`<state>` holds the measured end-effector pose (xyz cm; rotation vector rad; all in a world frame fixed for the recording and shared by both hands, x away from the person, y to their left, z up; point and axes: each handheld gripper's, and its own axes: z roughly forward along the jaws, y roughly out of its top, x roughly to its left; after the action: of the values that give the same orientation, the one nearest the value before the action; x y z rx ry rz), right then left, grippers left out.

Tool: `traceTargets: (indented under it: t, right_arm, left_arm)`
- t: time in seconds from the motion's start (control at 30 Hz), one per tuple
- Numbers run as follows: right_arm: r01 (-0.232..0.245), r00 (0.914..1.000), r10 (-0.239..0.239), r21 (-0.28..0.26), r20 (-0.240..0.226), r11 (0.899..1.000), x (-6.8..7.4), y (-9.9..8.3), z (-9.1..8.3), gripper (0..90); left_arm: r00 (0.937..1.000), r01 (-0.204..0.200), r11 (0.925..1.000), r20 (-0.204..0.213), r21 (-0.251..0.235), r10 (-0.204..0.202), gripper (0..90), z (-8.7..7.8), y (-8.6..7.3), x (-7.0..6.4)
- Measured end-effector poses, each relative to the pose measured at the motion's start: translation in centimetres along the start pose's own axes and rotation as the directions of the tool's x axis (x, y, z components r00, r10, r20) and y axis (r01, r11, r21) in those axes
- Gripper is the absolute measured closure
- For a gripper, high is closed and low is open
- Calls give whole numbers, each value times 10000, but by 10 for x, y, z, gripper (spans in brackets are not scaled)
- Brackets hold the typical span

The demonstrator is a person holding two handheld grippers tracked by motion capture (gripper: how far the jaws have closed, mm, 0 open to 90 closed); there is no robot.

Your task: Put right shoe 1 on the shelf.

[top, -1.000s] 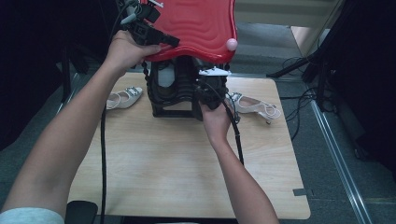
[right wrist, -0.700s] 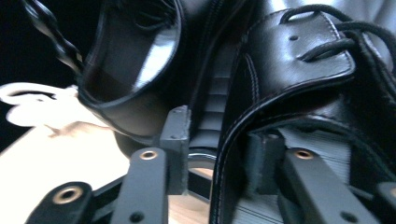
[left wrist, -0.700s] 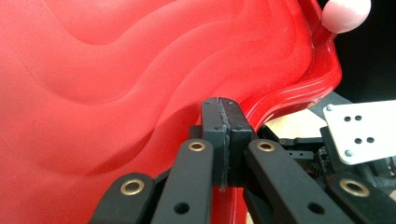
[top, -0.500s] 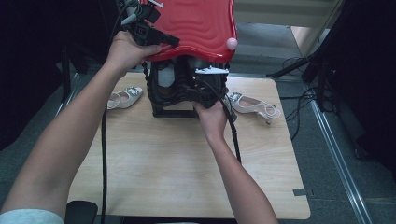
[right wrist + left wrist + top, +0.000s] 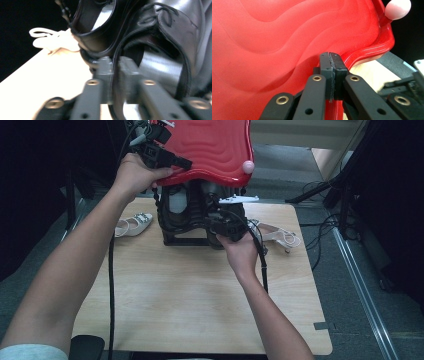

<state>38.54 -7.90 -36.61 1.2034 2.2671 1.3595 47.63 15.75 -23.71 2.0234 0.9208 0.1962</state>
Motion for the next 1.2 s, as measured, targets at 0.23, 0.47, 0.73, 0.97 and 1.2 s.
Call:
traceTargets:
  t: [0.23, 0.47, 0.73, 0.97, 1.2]
  right_arm:
    - [192, 9957, -187, 50, -912, 9998, 2, -15, -21, 900]
    - [670, 9894, -628, 276, -1306, 9974, -2, -42, -24, 900]
    - [1231, 9858, -1157, 554, -1217, 9908, -19, -69, -19, 900]
    - [565, 9866, -480, 504, -1560, 9971, -41, -74, -9, 900]
    - [640, 9869, -554, 527, -1518, 9966, -34, -70, 0, 900]
  left_arm:
    - [9999, -105, 9999, -85, -11, 104, 899, 0, 0, -1]
    - [9998, -172, 9999, -121, -4, 172, 899, 0, 0, -2]
    - [9993, -299, 9996, -202, 8, 299, 899, 0, 0, -2]
    - [9996, -238, 9997, -150, 2, 238, 900, 0, 0, -2]
    - [9995, -279, 9996, -154, 11, 279, 900, 0, 0, -2]
